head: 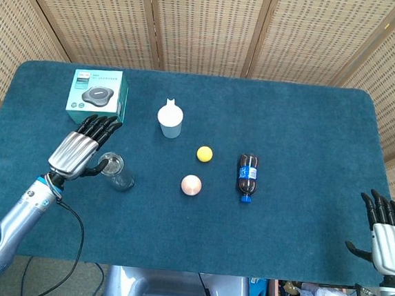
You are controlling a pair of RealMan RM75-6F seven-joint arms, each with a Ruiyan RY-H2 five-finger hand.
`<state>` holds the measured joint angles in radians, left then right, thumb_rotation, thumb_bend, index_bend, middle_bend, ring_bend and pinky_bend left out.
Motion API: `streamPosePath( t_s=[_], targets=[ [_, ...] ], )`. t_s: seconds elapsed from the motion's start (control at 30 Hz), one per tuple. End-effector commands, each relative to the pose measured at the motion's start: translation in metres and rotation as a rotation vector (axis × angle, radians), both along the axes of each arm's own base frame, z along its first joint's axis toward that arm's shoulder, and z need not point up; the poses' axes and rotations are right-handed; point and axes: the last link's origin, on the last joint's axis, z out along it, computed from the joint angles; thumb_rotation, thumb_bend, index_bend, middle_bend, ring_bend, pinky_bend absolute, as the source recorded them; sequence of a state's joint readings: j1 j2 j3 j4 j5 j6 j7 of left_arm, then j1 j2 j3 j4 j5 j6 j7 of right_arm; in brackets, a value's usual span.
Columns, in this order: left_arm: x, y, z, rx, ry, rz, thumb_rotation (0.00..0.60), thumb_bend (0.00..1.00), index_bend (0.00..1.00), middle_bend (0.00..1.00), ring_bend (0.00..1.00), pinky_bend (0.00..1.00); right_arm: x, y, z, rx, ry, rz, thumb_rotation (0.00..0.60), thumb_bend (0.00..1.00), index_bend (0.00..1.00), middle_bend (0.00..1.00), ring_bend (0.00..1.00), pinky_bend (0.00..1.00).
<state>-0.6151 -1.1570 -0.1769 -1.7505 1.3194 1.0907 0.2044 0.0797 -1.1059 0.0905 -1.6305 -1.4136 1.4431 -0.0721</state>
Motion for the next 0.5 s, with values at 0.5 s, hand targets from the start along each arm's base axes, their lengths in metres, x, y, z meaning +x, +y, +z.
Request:
streamPosePath(
  t_s=[0.5],
  targets=[
    [-0.047, -0.038, 0.035, -0.018, -0.004, 0.020, 0.600, 0.59, 0.35, 0.00, 0.00, 0.00, 0.001, 0.000, -0.003, 0.008, 0.004, 0.003, 0.600, 0.00, 0.00, 0.00, 0.00, 0.00]
  ],
)
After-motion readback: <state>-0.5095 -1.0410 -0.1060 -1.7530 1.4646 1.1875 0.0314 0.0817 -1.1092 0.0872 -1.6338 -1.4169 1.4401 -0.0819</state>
